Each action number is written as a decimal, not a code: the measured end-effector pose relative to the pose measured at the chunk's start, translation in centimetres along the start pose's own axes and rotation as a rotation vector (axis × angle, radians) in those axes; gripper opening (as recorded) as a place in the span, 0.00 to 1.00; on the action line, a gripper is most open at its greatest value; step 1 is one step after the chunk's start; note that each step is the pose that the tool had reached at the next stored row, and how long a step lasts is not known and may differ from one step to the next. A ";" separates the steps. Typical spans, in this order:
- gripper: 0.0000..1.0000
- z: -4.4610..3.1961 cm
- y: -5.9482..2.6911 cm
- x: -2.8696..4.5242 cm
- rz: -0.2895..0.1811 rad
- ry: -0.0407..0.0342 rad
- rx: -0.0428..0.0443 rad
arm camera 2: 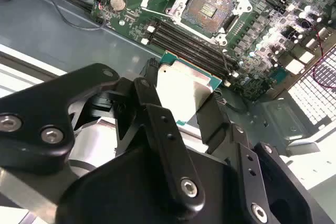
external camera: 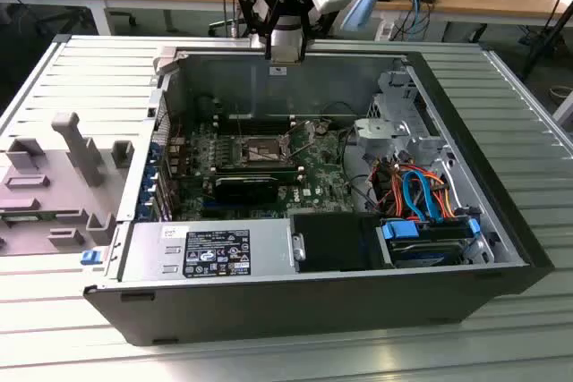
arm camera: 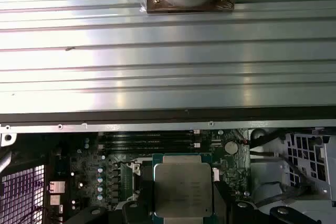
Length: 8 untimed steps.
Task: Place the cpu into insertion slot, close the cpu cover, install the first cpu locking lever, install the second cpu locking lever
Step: 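Place the cpu into insertion slot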
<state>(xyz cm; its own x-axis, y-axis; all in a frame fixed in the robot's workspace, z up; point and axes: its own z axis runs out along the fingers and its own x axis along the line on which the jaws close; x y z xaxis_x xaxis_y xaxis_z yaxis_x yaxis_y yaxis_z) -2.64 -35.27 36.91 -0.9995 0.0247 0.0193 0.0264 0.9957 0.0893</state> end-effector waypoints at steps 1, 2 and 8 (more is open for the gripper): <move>0.54 0.00 0.00 0.00 0.000 0.0000 0.0000; 0.54 0.00 -0.01 0.00 0.000 0.0001 0.0004; 0.54 0.11 -0.02 0.03 0.000 0.0000 0.0002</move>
<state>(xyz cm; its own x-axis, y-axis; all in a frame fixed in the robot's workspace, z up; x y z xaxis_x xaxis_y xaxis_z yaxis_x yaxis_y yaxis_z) -2.67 -35.28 36.80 -0.9995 0.0248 0.0193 0.0264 0.9957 0.0891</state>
